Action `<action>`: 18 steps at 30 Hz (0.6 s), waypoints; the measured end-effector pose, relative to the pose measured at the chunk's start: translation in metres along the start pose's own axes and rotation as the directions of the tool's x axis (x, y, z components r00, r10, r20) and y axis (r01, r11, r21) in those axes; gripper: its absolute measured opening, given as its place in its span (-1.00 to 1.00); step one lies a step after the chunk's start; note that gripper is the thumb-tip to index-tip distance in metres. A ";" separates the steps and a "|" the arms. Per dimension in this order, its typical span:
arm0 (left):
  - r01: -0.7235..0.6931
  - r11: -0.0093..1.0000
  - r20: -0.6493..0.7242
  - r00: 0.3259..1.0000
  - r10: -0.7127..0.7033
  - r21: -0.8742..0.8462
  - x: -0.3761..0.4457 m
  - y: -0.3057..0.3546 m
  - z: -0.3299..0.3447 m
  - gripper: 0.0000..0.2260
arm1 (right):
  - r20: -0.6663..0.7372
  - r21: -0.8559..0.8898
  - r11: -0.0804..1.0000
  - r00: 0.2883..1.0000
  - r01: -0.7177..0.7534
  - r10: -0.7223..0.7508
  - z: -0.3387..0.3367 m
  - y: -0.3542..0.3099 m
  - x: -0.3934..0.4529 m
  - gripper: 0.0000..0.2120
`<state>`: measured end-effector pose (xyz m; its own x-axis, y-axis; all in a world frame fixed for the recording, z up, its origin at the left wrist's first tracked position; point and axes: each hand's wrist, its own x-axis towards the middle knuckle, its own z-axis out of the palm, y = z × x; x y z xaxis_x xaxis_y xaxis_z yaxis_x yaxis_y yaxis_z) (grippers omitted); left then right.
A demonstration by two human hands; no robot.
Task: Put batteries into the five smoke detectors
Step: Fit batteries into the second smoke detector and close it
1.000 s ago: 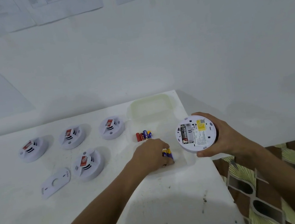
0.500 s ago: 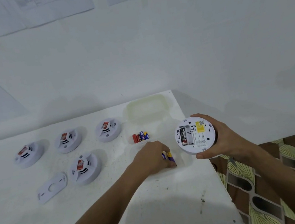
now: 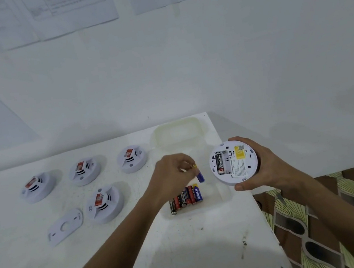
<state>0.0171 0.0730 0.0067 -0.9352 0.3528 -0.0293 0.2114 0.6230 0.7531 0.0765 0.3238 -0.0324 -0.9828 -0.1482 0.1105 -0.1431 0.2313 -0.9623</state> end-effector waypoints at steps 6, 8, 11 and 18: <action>-0.138 0.973 -0.161 0.981 0.108 -0.187 -0.003 0.036 -0.022 -0.91 | 0.039 -0.012 0.999 0.998 0.041 -0.040 0.016 -0.011 0.012 -0.14; -0.157 0.975 -0.101 0.985 0.143 -0.154 -0.005 0.041 -0.020 -0.89 | 0.061 -0.007 0.999 0.997 0.053 -0.052 0.023 -0.014 0.016 -0.15; -0.149 0.986 -0.097 0.985 0.142 -0.069 -0.007 0.040 -0.019 -0.86 | 0.092 0.014 0.998 0.994 0.064 -0.065 0.032 -0.019 0.022 -0.15; -0.217 0.951 -0.058 0.970 0.235 0.221 -0.016 0.027 -0.033 -0.79 | 0.150 0.038 0.996 0.985 0.084 -0.089 0.051 -0.024 0.037 -0.14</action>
<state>0.0287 0.0614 0.0492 -0.8741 0.4483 0.1871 0.4671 0.6701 0.5769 0.0497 0.2635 -0.0178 -0.9375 -0.3105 0.1573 -0.2208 0.1814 -0.9583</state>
